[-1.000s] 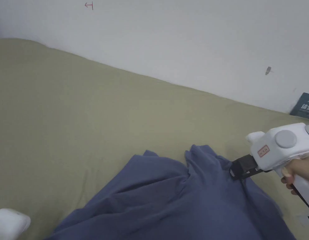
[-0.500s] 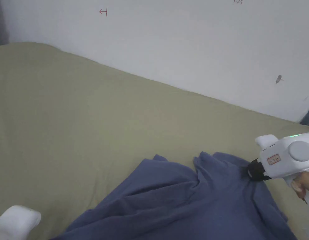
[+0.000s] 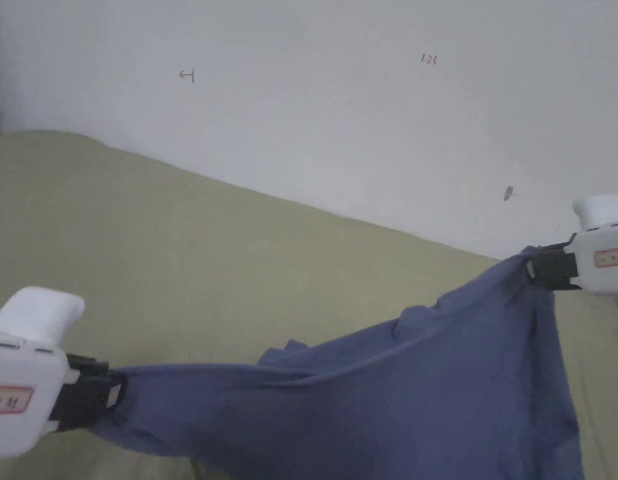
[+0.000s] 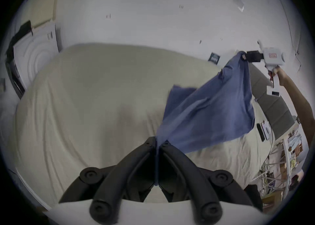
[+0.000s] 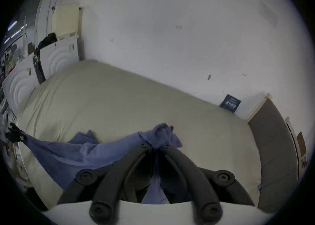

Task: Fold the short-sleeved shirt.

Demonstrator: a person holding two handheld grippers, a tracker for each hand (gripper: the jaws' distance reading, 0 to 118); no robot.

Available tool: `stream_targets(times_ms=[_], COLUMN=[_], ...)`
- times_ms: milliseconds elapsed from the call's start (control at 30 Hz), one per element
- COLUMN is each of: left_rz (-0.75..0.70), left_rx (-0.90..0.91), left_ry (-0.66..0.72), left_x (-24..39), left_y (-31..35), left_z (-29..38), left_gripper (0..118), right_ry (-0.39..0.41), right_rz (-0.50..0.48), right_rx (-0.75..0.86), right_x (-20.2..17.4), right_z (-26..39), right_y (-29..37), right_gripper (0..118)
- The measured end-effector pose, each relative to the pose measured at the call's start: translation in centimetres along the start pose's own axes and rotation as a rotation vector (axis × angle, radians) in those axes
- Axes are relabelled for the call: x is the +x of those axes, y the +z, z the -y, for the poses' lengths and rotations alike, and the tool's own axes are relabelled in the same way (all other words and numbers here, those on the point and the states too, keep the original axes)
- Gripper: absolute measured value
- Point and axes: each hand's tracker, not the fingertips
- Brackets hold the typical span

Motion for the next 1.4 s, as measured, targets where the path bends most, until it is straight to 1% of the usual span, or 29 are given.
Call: stream_targets(times_ms=[33, 100, 133, 200, 267, 300, 333, 400, 467, 533, 600, 633, 667, 767, 900, 1000, 1067, 1100, 1167, 1300, 1400], left_rz=[-0.005, -0.029, -0.039, -0.05, -0.079, -0.095, -0.115, -0.149, -0.199, -0.271, -0.275, -0.287, -0.304, -0.344, -0.382, -0.398, -0.404, -0.409, -0.408, -0.387, -0.385], left_rx=[0.032, 0.084, 0.103, 0.137, 0.174, 0.198, 0.229, 0.277, 0.315, 0.355, 0.361, 0.372, 0.386, 0.41, 0.441, 0.469, 0.481, 0.491, 0.507, 0.529, 0.522], left_ry=[-0.016, -0.041, -0.049, -0.074, -0.111, -0.139, -0.152, -0.178, -0.202, -0.228, -0.226, -0.222, -0.222, -0.211, -0.186, -0.183, -0.182, -0.186, -0.188, -0.166, -0.186], left_x=[0.1, 0.6, 0.8, 1.2, 2.2, 2.6, 3.2, 3.9, 4.7, 5.2, 5.4, 5.4, 5.4, 4.5, 3.4, 2.8, 3.3, 3.3, 3.3, 3.5, 3.6], left_y=[0.5, 1.1, 1.2, 1.2, 1.4, 1.5, 1.7, 1.9, 2.0, 1.7, 1.5, 1.3, 1.2, 0.4, -0.4, -0.6, -0.4, -0.3, -0.2, -0.3, -0.9], left_z=[-1.5, -4.7, -6.2, -9.6, -13.0, -14.8, -16.5, -19.5, -22.0, -24.1, -25.8, -26.5, -27.1, -29.4, -31.3, -32.4, -33.0, -33.4, -34.1, -34.1, -33.2], left_gripper=[3, 3, 3, 3, 3, 3, 3, 3, 3, 3, 3, 3, 3, 3, 3, 3, 3, 3, 3, 3, 3], right_ry=[-0.025, -0.045, -0.05, -0.043, -0.048, -0.049, -0.058, -0.071, -0.075, -0.098, -0.078, -0.058, -0.055, -0.121, -0.075, -0.114, -0.103, -0.077, -0.055, -0.086, -0.079], right_rz=[0.013, 0.03, 0.059, 0.103, 0.118, 0.158, 0.16, 0.208, 0.236, 0.242, 0.259, 0.285, 0.299, 0.302, 0.335, 0.339, 0.355, 0.379, 0.394, 0.383, 0.357], right_rx=[0.021, 0.057, 0.078, 0.116, 0.156, 0.195, 0.196, 0.236, 0.274, 0.312, 0.329, 0.356, 0.367, 0.399, 0.457, 0.501, 0.532, 0.545, 0.559, 0.59, 0.586], right_x=[0.5, 1.3, 1.7, 2.4, 3.0, 3.3, 3.7, 4.4, 5.0, 5.6, 5.8, 5.8, 5.7, 6.2, 6.2, 6.2, 6.5, 6.5, 6.5, 6.7, 6.0], right_z=[-0.8, -2.2, -2.9, -4.6, -6.2, -7.1, -8.0, -9.6, -11.1, -12.6, -13.9, -14.5, -14.7, -15.9, -17.3, -18.2, -19.1, -19.7, -20.6, -21.6, -20.1], right_y=[1.0, 2.7, 3.3, 4.8, 6.0, 6.7, 7.1, 7.8, 8.2, 8.5, 8.4, 8.4, 8.5, 8.2, 7.5, 7.9, 7.6, 7.6, 7.6, 8.0, 8.3], right_gripper=[9, 9, 9, 9, 9, 9, 9, 9, 9, 9, 9, 9, 9, 9, 9, 9, 9, 9, 9, 9, 9])
